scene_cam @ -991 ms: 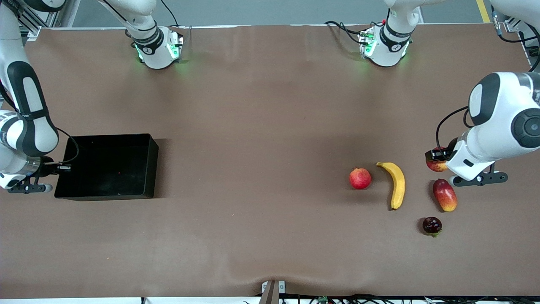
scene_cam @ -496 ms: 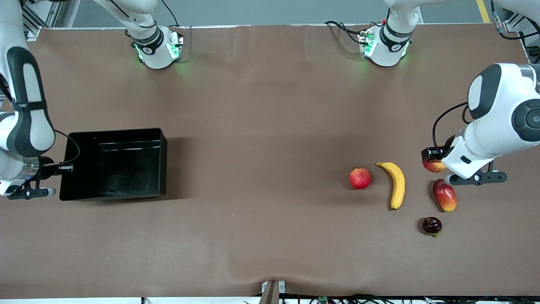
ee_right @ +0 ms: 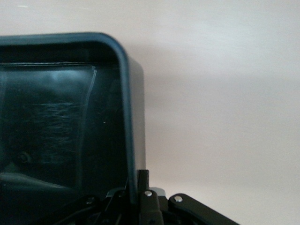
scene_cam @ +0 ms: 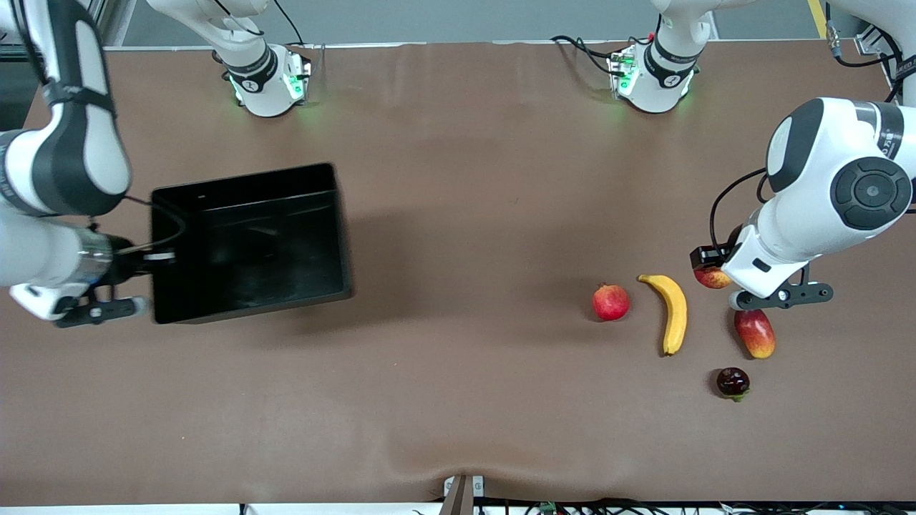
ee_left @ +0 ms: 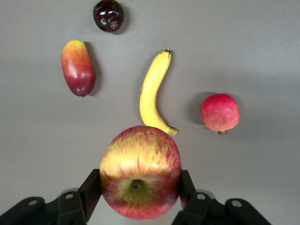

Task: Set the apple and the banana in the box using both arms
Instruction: 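Pull the box toward the fruit with the right gripper while the left gripper lifts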

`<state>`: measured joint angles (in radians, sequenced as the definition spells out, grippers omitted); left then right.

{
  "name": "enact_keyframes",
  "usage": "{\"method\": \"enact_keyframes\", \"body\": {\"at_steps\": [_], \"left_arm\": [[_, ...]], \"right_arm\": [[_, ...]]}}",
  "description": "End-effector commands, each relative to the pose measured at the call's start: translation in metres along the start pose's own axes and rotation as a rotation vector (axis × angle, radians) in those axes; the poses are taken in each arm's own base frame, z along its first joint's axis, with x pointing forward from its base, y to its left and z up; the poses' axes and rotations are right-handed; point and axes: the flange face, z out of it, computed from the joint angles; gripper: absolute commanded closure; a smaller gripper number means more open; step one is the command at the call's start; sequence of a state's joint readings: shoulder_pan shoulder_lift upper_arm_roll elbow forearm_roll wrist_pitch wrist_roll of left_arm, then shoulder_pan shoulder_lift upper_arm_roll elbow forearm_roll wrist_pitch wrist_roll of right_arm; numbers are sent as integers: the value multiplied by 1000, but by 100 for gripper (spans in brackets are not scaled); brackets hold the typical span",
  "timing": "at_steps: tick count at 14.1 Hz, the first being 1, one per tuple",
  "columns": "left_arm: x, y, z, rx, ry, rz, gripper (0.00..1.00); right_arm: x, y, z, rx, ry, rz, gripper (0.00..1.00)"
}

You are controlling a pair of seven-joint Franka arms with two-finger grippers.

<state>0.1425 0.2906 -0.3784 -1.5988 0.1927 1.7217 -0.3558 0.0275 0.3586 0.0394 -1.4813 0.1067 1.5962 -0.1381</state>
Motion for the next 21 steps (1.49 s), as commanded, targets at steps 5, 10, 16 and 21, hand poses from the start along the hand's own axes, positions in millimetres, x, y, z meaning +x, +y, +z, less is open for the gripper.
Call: {"method": "enact_keyframes", "body": {"at_steps": [5, 10, 16, 21], "left_arm": [[-9, 19, -12, -4, -11, -25, 100], [-15, 23, -21, -32, -14, -34, 100], [-30, 42, -29, -80, -46, -69, 100], [-50, 104, -2, -100, -46, -158, 100]], "right_arm": [[11, -222, 26, -4, 77, 132, 100], [27, -329, 102, 26, 165, 253, 100], [41, -374, 211, 12, 151, 324, 100], [42, -381, 227, -6, 193, 288, 0]]}}
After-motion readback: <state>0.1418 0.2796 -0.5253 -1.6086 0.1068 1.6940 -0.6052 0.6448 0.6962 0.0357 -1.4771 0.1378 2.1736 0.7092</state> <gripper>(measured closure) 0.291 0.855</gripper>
